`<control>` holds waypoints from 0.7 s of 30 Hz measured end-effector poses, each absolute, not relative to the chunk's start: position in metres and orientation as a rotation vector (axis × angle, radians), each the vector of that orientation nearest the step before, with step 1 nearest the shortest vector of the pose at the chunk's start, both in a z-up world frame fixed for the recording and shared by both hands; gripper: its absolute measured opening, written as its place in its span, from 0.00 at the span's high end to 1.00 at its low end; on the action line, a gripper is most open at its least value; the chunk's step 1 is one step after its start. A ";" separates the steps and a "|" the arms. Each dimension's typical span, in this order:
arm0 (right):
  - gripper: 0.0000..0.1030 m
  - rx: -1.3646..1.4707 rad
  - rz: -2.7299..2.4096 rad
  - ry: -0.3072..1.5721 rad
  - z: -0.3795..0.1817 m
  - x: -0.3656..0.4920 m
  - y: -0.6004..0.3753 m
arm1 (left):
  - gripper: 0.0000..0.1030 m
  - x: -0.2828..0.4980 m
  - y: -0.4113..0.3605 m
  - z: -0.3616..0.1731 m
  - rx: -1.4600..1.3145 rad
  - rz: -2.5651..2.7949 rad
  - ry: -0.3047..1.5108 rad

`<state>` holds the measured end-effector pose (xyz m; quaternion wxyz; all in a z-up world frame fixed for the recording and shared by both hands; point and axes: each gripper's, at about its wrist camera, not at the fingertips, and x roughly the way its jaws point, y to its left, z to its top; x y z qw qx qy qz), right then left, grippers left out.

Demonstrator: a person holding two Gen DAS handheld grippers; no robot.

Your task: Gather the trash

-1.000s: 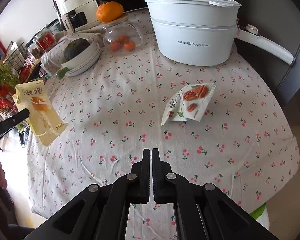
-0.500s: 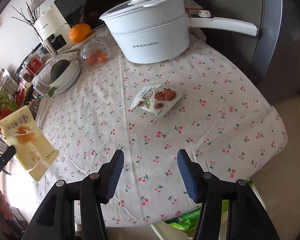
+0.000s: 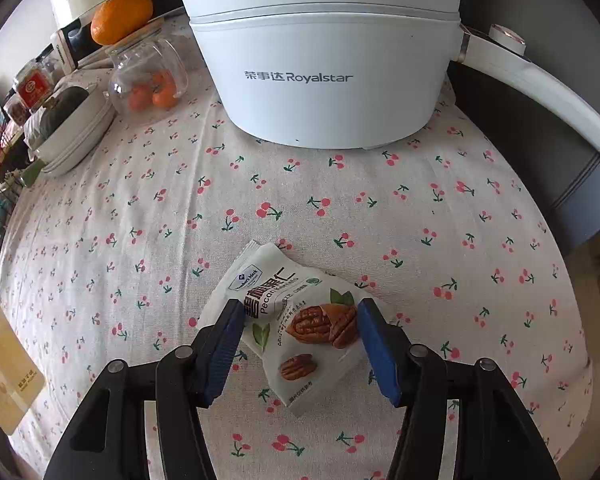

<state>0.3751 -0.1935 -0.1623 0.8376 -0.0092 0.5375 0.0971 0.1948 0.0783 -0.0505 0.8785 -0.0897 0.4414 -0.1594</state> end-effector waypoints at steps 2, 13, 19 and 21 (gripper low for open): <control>0.69 -0.020 0.243 1.129 -0.164 0.374 -0.191 | 1.00 0.195 0.078 -0.052 -0.192 -0.330 0.926; 0.93 -0.035 0.219 1.138 -0.128 0.324 -0.198 | 1.00 0.174 0.075 -0.033 -0.245 -0.354 0.881; 0.93 -0.007 0.215 1.068 -0.070 0.266 -0.221 | 1.00 0.153 0.060 -0.016 -0.273 -0.425 0.839; 0.93 0.008 0.212 1.052 -0.055 0.246 -0.228 | 1.00 0.146 0.051 -0.013 -0.275 -0.455 0.833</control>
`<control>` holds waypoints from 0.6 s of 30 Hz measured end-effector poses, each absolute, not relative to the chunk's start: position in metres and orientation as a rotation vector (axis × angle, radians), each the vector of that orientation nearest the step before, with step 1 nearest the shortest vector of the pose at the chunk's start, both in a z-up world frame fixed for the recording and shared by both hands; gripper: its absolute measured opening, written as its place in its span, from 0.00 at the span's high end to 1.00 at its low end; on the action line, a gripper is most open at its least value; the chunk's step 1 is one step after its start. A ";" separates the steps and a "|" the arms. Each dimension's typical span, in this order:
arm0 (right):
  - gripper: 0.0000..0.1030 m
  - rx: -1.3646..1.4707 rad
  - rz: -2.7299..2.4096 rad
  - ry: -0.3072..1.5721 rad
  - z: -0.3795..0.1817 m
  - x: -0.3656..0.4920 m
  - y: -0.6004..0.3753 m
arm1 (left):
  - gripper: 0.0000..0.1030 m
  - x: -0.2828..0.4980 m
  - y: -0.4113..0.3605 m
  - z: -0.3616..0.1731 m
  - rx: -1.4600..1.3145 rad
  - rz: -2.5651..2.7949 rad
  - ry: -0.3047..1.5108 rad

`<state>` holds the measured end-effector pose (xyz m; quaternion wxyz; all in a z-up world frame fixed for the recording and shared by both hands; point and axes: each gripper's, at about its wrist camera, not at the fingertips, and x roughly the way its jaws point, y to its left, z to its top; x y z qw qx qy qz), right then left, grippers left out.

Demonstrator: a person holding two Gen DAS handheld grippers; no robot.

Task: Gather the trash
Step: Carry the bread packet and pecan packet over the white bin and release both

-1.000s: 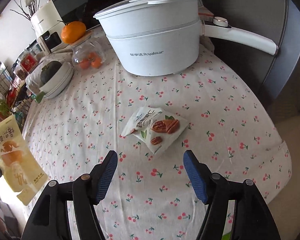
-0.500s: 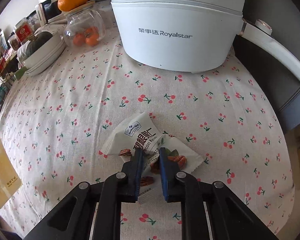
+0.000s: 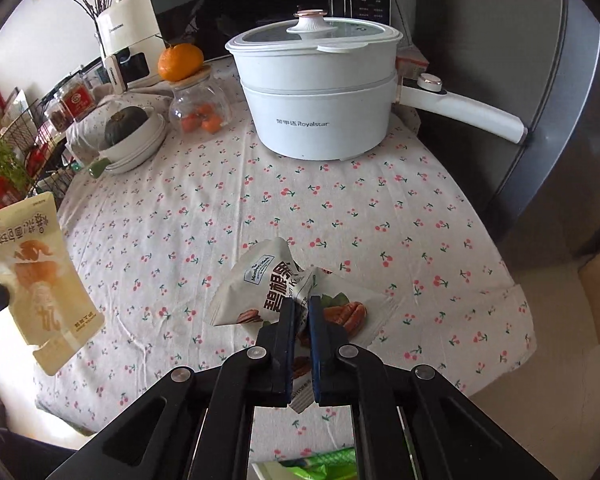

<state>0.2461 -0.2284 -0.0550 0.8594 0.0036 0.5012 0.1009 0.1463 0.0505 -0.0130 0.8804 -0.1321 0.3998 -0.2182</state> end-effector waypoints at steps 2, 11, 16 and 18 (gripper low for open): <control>0.93 0.009 0.207 1.044 -0.044 0.222 -0.236 | 1.00 0.139 0.039 -0.011 -0.268 -0.489 0.832; 0.93 0.093 0.144 1.109 -0.051 0.132 -0.288 | 1.00 0.115 -0.021 -0.015 -0.212 -0.651 0.870; 0.93 0.154 0.062 1.132 -0.062 0.114 -0.327 | 1.00 0.102 -0.063 -0.018 -0.156 -0.785 0.887; 0.93 0.174 0.044 1.129 -0.063 0.107 -0.341 | 1.00 0.097 -0.084 -0.021 -0.126 -0.861 0.898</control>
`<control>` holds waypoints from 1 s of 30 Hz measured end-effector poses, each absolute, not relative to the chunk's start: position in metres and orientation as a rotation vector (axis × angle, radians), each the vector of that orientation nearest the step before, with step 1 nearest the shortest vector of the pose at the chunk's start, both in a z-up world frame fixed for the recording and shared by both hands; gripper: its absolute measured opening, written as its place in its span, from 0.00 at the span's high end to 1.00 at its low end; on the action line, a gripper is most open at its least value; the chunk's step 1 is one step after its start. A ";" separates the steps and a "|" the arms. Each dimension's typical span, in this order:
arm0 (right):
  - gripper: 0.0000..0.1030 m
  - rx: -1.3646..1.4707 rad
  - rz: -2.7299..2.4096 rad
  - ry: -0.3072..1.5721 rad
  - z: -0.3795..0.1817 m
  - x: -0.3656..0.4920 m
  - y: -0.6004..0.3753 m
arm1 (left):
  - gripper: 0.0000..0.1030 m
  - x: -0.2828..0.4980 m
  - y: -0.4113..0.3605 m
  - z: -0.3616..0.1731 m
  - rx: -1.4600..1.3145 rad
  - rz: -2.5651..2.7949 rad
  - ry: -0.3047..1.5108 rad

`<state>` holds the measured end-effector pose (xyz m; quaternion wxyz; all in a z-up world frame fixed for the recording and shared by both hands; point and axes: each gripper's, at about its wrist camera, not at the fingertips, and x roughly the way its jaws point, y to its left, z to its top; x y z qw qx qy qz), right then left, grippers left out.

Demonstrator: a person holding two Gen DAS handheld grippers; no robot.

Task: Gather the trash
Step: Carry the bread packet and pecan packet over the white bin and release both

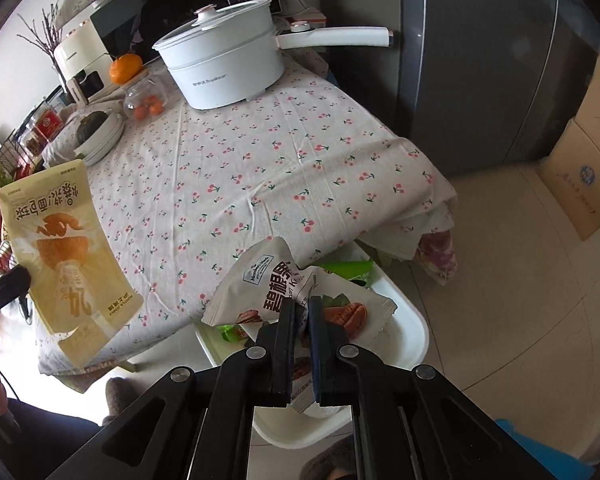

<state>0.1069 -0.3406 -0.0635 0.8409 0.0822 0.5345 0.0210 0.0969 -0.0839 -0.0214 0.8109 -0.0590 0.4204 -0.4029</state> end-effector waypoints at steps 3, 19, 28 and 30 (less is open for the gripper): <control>0.93 0.198 0.021 1.142 -0.069 0.098 -0.358 | 1.00 0.092 -0.116 -0.032 -0.094 -0.965 0.936; 0.92 0.263 -0.054 1.191 -0.087 0.079 -0.407 | 0.95 0.105 -0.199 -0.103 0.174 -0.912 1.125; 0.90 0.221 -0.052 1.253 -0.099 0.088 -0.393 | 0.56 0.111 -0.166 -0.089 0.116 -0.867 1.087; 0.90 0.224 -0.064 1.280 -0.105 0.090 -0.392 | 0.51 0.112 -0.159 -0.086 0.112 -0.854 1.075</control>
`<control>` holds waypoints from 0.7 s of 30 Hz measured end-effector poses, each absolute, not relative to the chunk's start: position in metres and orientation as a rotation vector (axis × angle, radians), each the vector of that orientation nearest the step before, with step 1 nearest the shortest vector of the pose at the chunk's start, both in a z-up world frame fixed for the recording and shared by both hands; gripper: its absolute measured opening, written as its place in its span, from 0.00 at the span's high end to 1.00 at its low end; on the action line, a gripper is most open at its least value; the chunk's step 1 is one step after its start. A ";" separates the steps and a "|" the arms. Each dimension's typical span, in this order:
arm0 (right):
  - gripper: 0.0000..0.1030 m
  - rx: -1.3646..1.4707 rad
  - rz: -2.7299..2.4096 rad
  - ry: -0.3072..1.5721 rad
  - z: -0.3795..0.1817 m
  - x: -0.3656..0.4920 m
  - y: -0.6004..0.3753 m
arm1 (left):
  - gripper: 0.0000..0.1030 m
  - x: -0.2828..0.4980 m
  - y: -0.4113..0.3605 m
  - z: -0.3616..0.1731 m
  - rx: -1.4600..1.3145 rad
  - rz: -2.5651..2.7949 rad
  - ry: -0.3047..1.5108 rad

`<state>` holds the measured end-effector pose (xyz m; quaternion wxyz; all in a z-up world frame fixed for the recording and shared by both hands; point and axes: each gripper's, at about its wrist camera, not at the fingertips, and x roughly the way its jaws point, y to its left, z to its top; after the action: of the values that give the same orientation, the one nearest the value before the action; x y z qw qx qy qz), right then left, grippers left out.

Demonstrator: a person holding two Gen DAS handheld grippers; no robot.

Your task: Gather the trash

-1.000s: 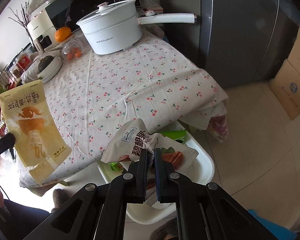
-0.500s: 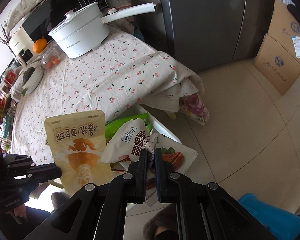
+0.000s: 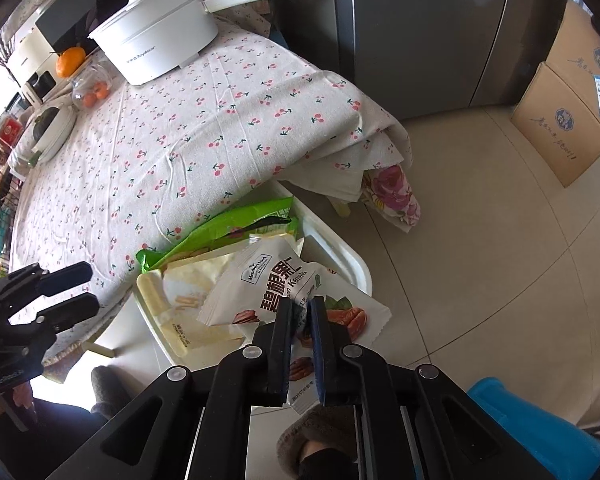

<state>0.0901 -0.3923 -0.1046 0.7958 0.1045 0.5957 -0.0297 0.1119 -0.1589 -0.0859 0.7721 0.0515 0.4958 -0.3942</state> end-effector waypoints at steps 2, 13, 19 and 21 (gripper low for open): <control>0.90 0.227 -0.071 1.301 -0.110 0.093 -0.392 | 0.46 0.113 -0.152 -0.084 0.105 -0.845 1.072; 0.69 0.280 -0.052 1.347 -0.125 0.104 -0.380 | 0.23 0.108 -0.121 -0.077 0.096 -0.778 1.062; 0.47 0.261 -0.065 1.317 -0.115 0.101 -0.373 | 0.12 0.102 -0.112 -0.074 0.113 -0.717 1.046; 0.43 0.250 -0.061 1.295 -0.107 0.096 -0.368 | 0.08 0.099 -0.109 -0.072 0.105 -0.680 1.040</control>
<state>0.0962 -0.3676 -0.1066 0.7897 0.1163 0.6017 -0.0284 0.0988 -0.1090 -0.0723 0.8119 0.0493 0.4869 -0.3184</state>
